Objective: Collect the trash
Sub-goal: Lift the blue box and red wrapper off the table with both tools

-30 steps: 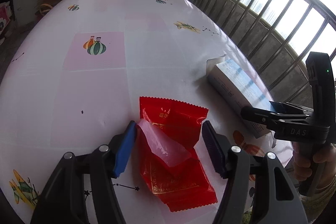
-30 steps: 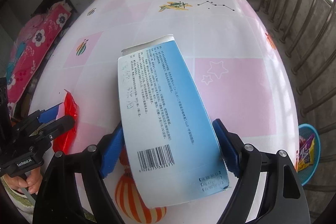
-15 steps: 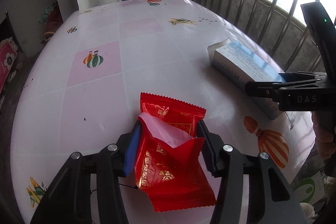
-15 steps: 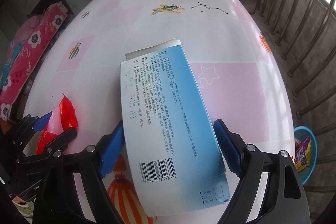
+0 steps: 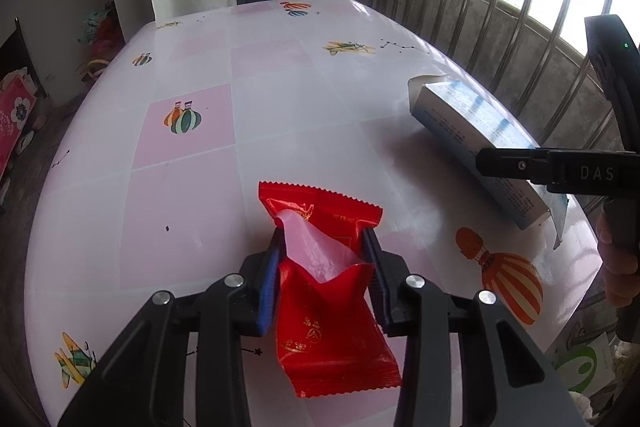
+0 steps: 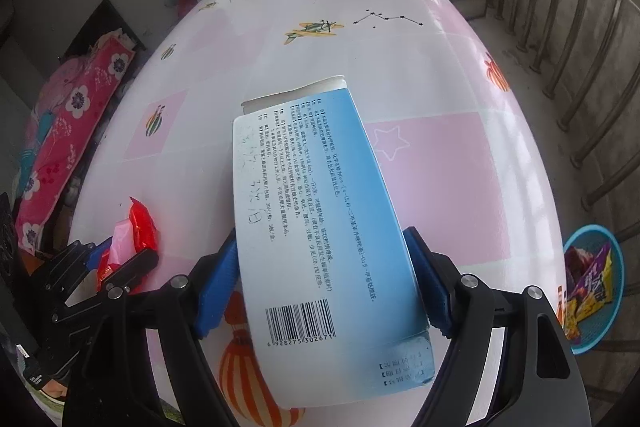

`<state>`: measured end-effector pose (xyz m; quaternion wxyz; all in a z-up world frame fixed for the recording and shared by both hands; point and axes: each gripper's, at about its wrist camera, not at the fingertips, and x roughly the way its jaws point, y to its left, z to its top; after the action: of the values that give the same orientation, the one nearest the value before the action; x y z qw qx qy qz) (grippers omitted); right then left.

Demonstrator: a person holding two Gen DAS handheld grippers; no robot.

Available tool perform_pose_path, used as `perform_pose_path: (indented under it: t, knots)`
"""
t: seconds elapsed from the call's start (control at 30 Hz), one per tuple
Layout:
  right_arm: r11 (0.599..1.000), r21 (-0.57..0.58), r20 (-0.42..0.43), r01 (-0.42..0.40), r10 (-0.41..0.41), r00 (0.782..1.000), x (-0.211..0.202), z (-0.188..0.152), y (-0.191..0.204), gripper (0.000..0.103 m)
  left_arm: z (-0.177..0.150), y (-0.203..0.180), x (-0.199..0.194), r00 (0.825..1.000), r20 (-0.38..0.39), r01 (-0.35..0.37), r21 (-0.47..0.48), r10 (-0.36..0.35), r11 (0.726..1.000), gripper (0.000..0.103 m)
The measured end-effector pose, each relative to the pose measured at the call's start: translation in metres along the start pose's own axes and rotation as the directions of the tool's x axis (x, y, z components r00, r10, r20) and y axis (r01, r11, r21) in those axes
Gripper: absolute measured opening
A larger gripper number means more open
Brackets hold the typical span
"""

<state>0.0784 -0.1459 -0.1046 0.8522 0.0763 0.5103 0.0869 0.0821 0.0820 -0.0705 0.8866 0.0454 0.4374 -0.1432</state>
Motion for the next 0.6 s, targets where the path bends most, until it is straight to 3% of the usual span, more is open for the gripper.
perform_pose_path:
  t: [0.6]
  knots:
    - [0.998, 0.047, 0.078, -0.043, 0.039, 0.996, -0.037, 0.003, -0.013, 0.074, 0.012, 0.001, -0.026, 0.997, 0.078, -0.003, -0.014, 0.004, 1.0, 0.035]
